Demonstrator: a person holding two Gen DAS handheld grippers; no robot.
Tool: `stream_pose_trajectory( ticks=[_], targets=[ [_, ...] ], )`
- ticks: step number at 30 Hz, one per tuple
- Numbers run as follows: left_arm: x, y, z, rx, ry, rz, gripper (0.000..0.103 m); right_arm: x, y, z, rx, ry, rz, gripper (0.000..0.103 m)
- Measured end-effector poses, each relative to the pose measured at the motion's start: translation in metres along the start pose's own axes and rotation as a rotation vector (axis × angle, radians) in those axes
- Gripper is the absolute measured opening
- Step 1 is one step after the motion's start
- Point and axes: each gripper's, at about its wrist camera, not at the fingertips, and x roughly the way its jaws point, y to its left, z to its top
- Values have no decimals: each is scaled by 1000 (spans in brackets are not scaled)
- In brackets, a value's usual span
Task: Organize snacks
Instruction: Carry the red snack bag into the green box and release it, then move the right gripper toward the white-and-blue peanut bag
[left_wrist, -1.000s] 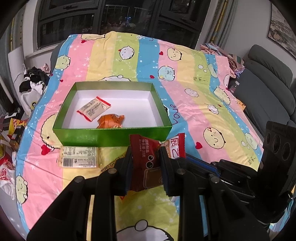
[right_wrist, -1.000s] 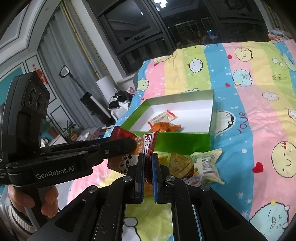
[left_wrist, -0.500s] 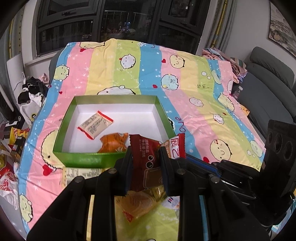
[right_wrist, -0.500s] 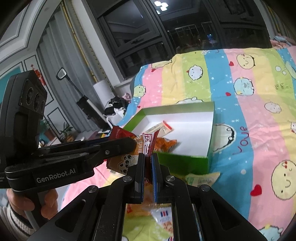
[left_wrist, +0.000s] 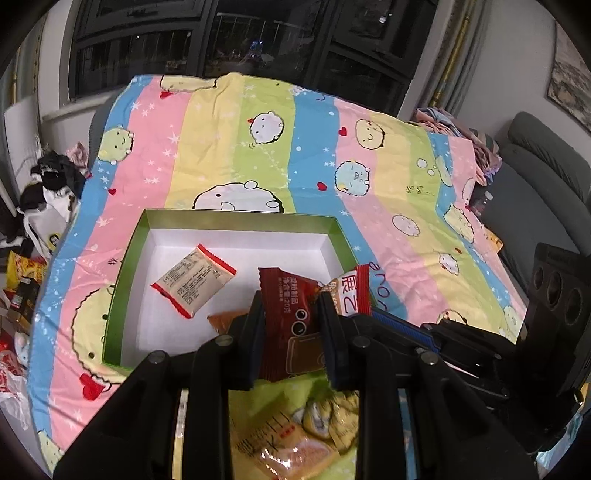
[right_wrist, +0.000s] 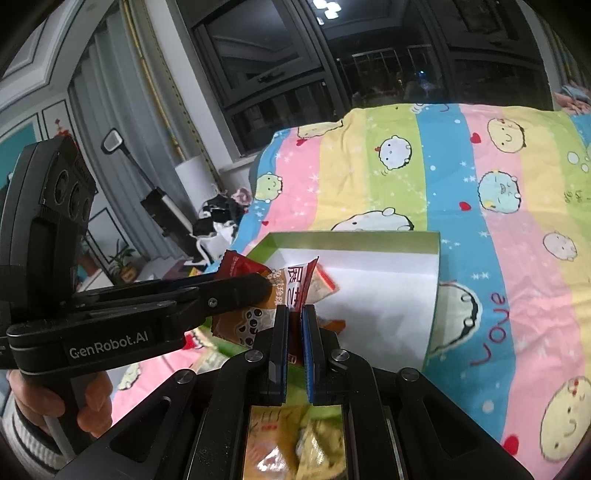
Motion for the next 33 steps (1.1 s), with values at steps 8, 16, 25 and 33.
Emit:
stream_pose_trajectory(
  ticks=[8,16,25,33],
  targets=[
    [39,34,1,-97,90,14,27,52,-9,5,-1,120,-15,9],
    [60,54,-7,-136,134,57,31,80,-8,-3,-18,188,-40,9],
    [48,66,-5,-163,109,114,59,70,-8,3,6,163,-58,16],
    [9,75,-11,-182,49,128,62,38,-15,4,52,117,-80,40]
  ],
)
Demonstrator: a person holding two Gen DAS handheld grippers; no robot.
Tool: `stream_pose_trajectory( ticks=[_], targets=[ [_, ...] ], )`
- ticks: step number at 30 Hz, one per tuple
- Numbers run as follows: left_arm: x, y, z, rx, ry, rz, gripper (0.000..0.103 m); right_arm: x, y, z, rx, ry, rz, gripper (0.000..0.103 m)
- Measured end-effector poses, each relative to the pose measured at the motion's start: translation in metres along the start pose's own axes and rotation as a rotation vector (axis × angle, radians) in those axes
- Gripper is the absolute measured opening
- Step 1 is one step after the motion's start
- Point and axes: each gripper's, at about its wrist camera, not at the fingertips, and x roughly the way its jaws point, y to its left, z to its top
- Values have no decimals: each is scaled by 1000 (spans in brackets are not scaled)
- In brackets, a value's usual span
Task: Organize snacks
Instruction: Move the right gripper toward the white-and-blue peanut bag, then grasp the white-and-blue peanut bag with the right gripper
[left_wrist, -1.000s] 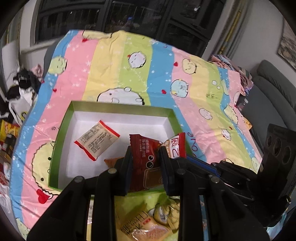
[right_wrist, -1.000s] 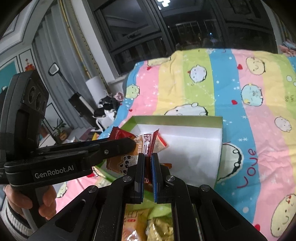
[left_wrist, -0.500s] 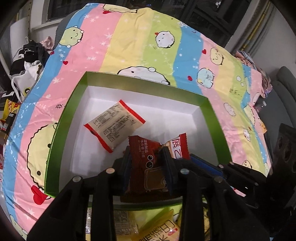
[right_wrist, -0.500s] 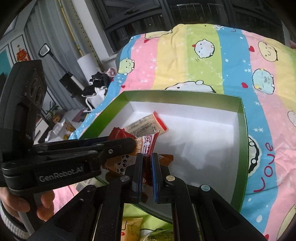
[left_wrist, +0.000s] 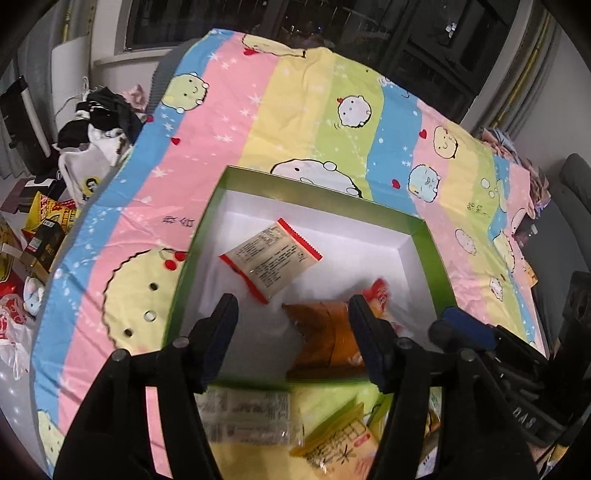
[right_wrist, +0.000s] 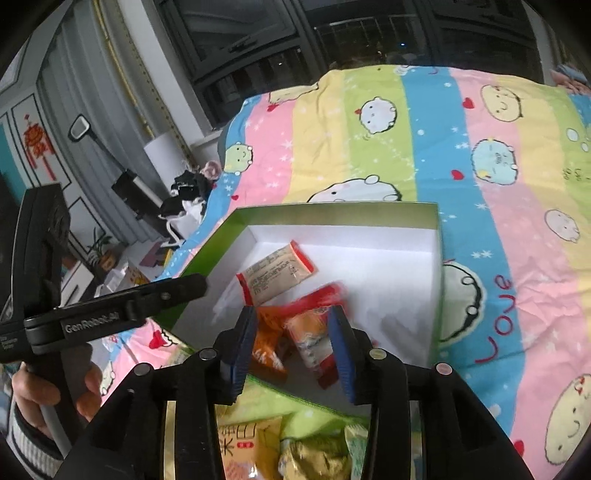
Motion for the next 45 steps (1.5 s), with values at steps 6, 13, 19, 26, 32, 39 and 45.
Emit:
stream_pose_trajectory(
  ticks=[6,13,19,26,32,39,45],
  targets=[
    [-26,5,-24,-7,-5,-11,62,-30,-3,-11,16,-19,-3,41],
    [-45,11,-58,-36,24,-34,62,-62,-7,-33,33,-24,-22,42],
    [-55,5,-86,-57,56,-81,62,-85,-12,-58,63,-6,-32,42],
    [-52,-19,-115,-63,128,-169,62,-102,-20,-96,93,49,-37,42],
    [-37,-49,-137,-48,209,-240,62,-97,-19,-126,71,112,-36,52],
    [-16,-73,-145,-51,257,-269,62,-90,-16,-141,11,143,-63,59],
    [-1,-89,-147,-40,295,-280,62,-80,-20,-143,1,147,-37,60]
  ],
)
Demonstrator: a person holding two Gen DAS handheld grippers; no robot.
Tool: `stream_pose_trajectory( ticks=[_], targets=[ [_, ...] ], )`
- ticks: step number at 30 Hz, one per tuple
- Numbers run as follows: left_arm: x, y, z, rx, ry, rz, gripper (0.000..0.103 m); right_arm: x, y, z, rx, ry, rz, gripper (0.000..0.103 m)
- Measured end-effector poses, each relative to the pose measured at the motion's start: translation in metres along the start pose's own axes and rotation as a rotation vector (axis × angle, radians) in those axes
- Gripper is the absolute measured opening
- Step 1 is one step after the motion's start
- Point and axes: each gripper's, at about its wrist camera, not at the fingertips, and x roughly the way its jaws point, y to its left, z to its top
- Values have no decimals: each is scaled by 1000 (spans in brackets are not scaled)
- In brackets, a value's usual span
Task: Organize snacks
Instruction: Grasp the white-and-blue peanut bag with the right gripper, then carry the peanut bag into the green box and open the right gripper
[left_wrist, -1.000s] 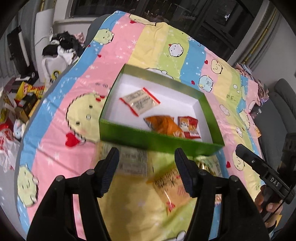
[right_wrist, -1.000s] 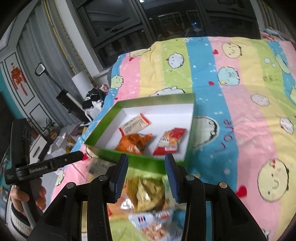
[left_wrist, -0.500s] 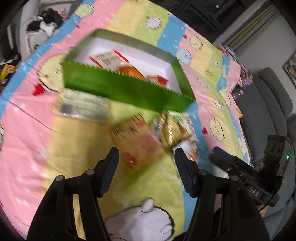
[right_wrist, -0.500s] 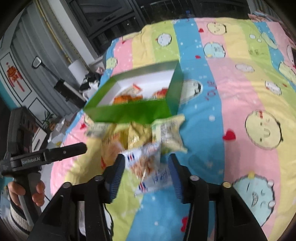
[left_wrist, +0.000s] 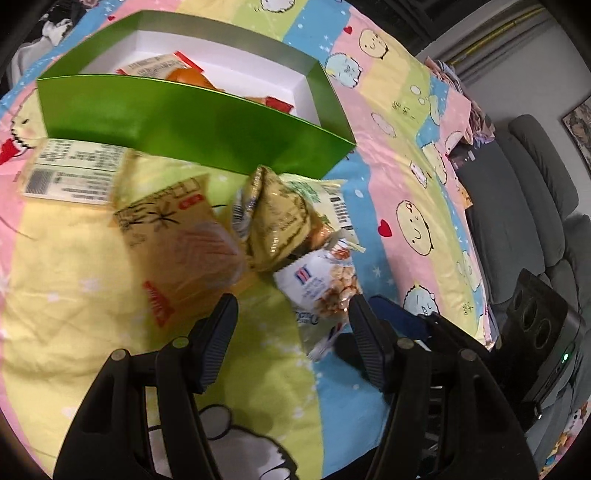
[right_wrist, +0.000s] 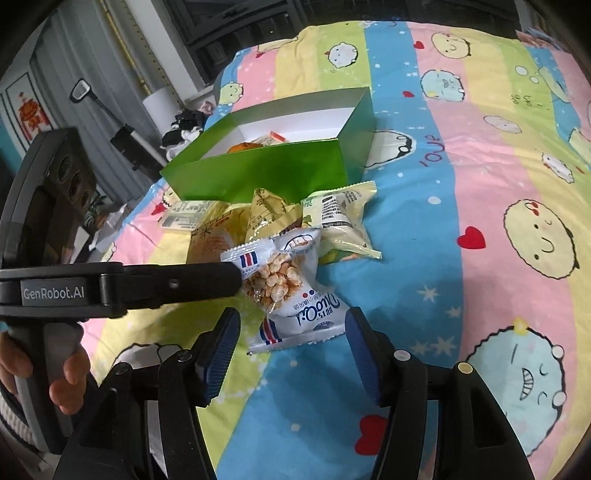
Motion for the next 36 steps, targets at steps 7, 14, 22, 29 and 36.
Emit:
stream_pose_trajectory(
  ticks=[7,14,22,29,36],
  targets=[
    [16,-12,7,22,20,-4,62,13,-3,5,-16,-3,28,61],
    [29,-15,6,47,47,26,54,21,-3,3,-15,8,95,61],
    [31,-17,5,82,39,63,49,25,3,1,-30,11,101,50],
    [20,-22,1,105,16,77,42,18,7,-1,-16,-16,141,39],
    [-5,-34,-4,150,-47,80,42,1,19,2,-34,-63,149,39]
  ],
)
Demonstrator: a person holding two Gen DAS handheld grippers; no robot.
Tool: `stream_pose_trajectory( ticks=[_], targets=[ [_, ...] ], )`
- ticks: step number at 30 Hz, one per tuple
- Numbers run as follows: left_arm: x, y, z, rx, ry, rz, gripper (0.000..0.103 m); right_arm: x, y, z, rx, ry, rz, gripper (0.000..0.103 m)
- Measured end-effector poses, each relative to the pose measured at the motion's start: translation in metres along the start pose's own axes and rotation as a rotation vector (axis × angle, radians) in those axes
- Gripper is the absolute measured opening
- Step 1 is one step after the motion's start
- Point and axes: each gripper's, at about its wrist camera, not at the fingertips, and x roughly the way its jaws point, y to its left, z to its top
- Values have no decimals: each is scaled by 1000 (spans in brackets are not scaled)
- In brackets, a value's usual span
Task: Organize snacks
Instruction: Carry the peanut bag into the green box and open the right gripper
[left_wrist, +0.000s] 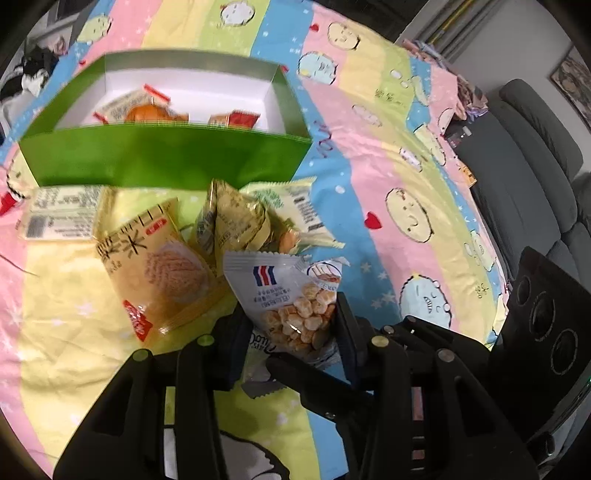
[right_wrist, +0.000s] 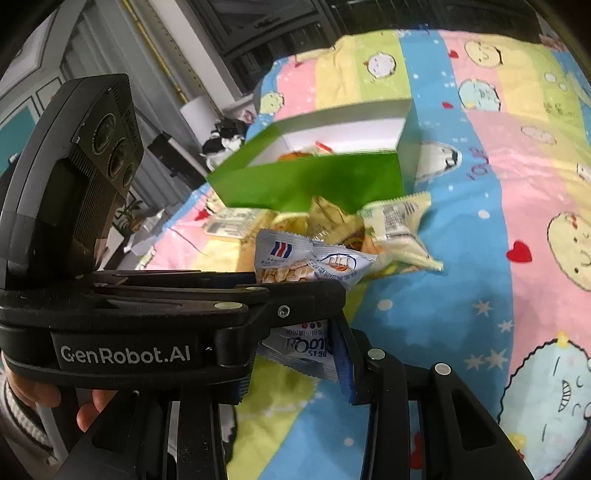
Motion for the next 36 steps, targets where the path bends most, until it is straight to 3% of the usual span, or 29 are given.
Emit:
stream_pose_trajectory(
  ticks=[8,19,30,36],
  targets=[
    [-25,-7,9,37,-82,2,42,-17,18,16,-48,-70,-2,39],
    [-33,-1,29,49,-110,8,42,-12,23,35,-65,-92,-2,39],
    [-45,17,87,74,-185,15,42,5,19,93,-119,-156,3,39],
    [-33,35,115,57,-196,29,42,29,16,119,-126,-152,-2,39]
  ],
)
